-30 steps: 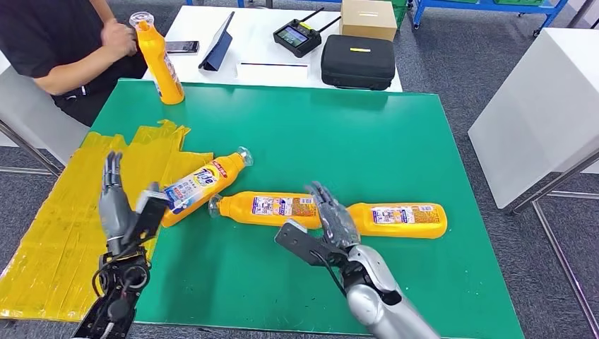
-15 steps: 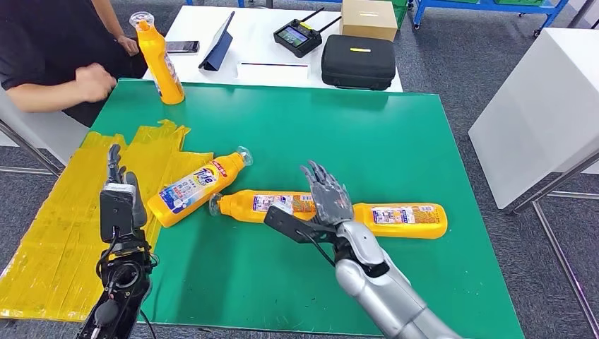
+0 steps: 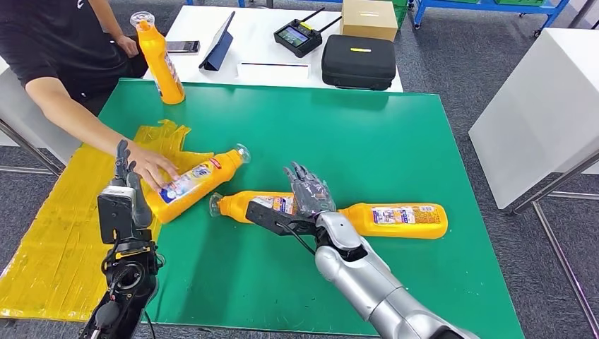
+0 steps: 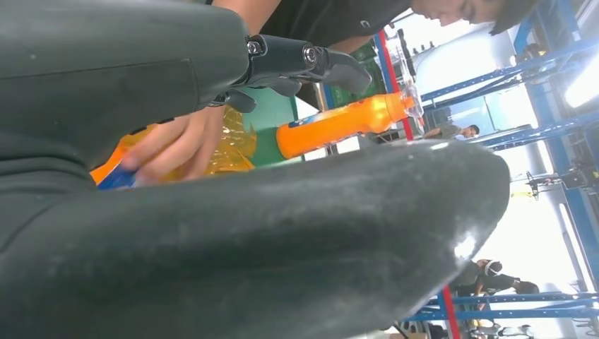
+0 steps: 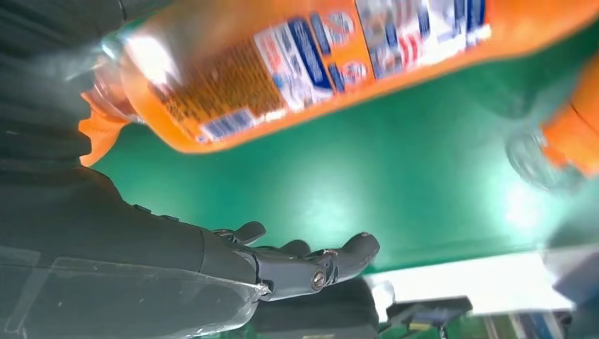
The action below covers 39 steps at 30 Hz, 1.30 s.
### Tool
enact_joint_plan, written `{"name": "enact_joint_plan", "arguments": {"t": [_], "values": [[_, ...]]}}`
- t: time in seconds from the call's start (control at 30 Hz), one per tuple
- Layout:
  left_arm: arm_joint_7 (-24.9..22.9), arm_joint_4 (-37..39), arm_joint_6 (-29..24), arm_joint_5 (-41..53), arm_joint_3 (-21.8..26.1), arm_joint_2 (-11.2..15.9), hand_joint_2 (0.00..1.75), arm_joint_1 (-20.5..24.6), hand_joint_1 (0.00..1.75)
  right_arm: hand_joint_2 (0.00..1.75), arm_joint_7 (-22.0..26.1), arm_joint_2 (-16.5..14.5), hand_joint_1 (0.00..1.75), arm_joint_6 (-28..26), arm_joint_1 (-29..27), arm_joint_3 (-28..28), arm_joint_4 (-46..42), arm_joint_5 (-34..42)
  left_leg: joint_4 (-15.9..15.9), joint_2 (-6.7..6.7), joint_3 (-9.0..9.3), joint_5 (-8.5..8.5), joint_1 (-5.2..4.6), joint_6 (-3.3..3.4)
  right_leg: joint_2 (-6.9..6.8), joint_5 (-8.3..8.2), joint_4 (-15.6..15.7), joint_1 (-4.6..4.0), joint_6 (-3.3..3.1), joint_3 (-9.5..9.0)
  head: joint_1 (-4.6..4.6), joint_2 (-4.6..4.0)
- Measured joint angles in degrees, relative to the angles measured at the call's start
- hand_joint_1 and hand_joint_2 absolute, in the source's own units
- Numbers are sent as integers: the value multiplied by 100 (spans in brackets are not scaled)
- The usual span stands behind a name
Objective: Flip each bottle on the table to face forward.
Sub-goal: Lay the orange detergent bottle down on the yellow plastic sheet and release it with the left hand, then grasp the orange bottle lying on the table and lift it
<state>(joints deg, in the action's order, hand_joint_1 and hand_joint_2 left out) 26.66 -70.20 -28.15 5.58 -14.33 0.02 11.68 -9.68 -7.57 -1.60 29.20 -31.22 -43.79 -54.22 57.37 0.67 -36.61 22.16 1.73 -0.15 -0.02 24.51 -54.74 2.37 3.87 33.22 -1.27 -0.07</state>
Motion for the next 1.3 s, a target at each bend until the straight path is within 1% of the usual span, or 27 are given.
{"name": "enact_joint_plan", "arguments": {"t": [0.1,0.23,0.33,0.37,0.47,0.5,0.67,0.8,0.9,0.97,1.03,1.1,1.17,1.23,1.3], "values": [[-1,1,-2,-114,-49,1,0,81,0,175,-90,-121,0,414,81,-55,302,-128,0,0,0,0,0,0,0,0,0,0,0,2,1,0],[10,22,-64,-306,-108,1,0,276,0,175,-376,-289,0,1316,229,-157,932,-195,0,0,3,0,0,0,-1,0,0,0,0,0,0,0],[68,70,-133,-439,-142,1,0,369,0,175,-580,-349,0,1644,406,-229,1329,-253,0,2,14,0,0,0,1,1,2,1,-1,-6,0,0],[89,83,-145,-472,-147,1,0,381,0,175,-637,-360,40,1684,453,-247,1421,-269,0,3,18,0,0,0,1,1,3,2,-1,-8,1,0],[156,127,-184,-578,-151,1,0,404,0,175,-755,-370,171,1745,557,-290,1635,-303,0,4,32,2,0,-1,1,3,5,1,-2,-4,0,0],[179,146,-193,-614,-153,1,0,417,0,175,-774,-370,175,1750,580,-299,1690,-306,0,4,41,4,0,-2,1,6,5,1,-4,2,0,0],[236,248,-174,-705,-158,1,0,497,0,175,-778,-359,175,1667,588,-305,1797,-249,-2,3,67,10,1,-8,1,18,7,1,-16,6,0,0],[258,359,-111,-748,-173,1,0,574,0,175,-778,-299,175,1538,560,-304,1823,-204,-1,3,69,1,0,0,1,7,6,2,-7,-1,0,0],[254,428,-50,-795,-180,1,0,617,0,175,-738,-283,175,1251,527,-250,1812,-76,-1,2,69,-2,-1,1,1,1,5,2,-2,-26,0,0],[173,444,131,-913,-180,9,87,610,0,175,-483,-291,175,900,461,-111,1721,222,-1,2,67,-4,0,2,1,-2,4,1,2,-56,2,0],[-38,423,616,-1275,-175,36,175,537,0,175,84,-288,175,690,324,159,1463,892,-1,4,64,-5,0,1,3,-5,2,1,4,-63,3,0],[-279,353,1294,-1905,-158,71,175,379,0,175,700,-280,175,711,72,488,995,1823,-1,9,53,-4,0,1,7,-8,1,0,4,-50,2,0],[-401,236,1788,-2481,-140,92,175,175,0,175,1089,-272,175,745,-216,716,361,2713,0,10,36,-6,0,-1,7,-9,0,-1,4,-29,1,0],[-436,106,1997,-2807,-131,103,175,-15,0,175,1272,-238,175,671,-429,812,-266,3381,0,7,25,-8,1,-3,4,-8,0,-1,4,-19,1,0],[-462,-11,2073,-2948,-128,115,175,-161,0,175,1358,-190,175,543,-580,838,-803,3749,0,5,17,-7,1,-3,4,-6,0,-1,4,-12,0,0]]}}
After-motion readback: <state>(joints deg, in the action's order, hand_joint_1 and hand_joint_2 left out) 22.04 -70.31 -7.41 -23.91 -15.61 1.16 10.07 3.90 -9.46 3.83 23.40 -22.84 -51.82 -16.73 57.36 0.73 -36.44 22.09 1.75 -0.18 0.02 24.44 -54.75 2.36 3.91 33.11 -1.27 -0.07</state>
